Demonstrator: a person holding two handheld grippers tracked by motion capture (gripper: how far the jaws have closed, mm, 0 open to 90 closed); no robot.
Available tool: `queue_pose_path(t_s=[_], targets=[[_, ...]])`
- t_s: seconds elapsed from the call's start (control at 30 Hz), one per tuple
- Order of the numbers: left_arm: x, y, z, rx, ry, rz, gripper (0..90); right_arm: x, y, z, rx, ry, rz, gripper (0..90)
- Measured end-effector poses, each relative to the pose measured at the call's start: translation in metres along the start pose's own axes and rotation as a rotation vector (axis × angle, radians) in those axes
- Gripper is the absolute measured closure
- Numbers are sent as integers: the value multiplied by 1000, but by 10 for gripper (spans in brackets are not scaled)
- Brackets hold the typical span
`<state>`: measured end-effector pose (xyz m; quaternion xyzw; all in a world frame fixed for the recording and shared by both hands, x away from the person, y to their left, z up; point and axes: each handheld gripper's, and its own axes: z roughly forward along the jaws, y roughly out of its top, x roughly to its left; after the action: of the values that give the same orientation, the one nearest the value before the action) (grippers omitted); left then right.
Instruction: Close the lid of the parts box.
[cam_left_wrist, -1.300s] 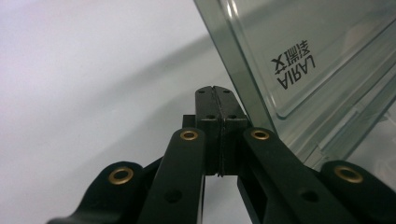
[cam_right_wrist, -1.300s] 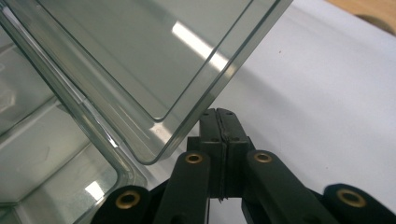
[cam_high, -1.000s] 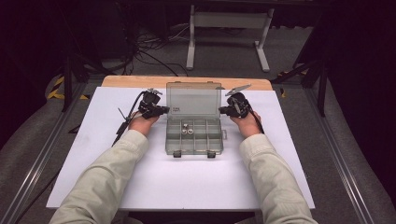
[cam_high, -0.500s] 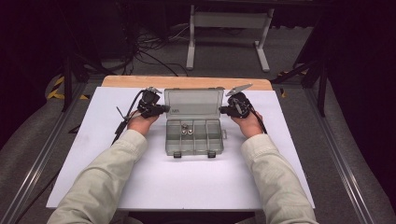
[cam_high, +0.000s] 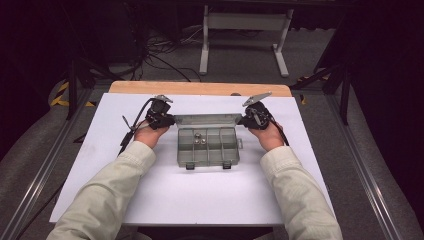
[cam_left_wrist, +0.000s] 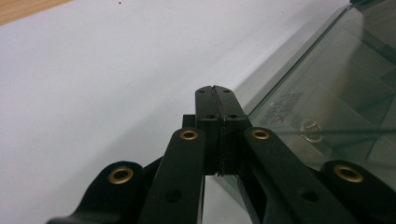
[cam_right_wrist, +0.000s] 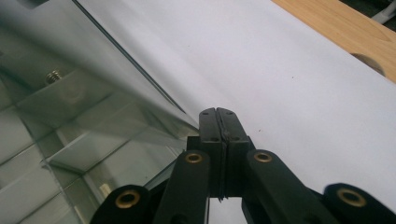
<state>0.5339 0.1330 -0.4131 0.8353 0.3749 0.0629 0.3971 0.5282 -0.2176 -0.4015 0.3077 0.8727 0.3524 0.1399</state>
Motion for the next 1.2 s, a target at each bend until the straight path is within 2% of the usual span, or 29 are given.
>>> queue_pose_path(t_s=[0.2, 0.47, 0.7, 0.9, 1.0, 1.2], targets=[[-7, -1, -1, -1, -13, 22, 894, 4, -3, -3, -5, 8, -6, 900], [-11, -3, -7, 0, -18, 24, 894, 10, 1, -11, -25, 8, -21, 900], [-11, -3, -22, -24, -15, 28, 893, 14, 6, -24, -52, -2, -39, 900], [-15, -4, -39, -56, -30, 29, 893, 17, 11, -40, -104, -10, -39, 900], [-20, -5, -46, -70, -39, 37, 893, 24, 15, -48, -118, -1, -51, 900], [-33, -12, -65, -107, -86, 52, 892, 45, 20, -63, -148, 36, -100, 900]])
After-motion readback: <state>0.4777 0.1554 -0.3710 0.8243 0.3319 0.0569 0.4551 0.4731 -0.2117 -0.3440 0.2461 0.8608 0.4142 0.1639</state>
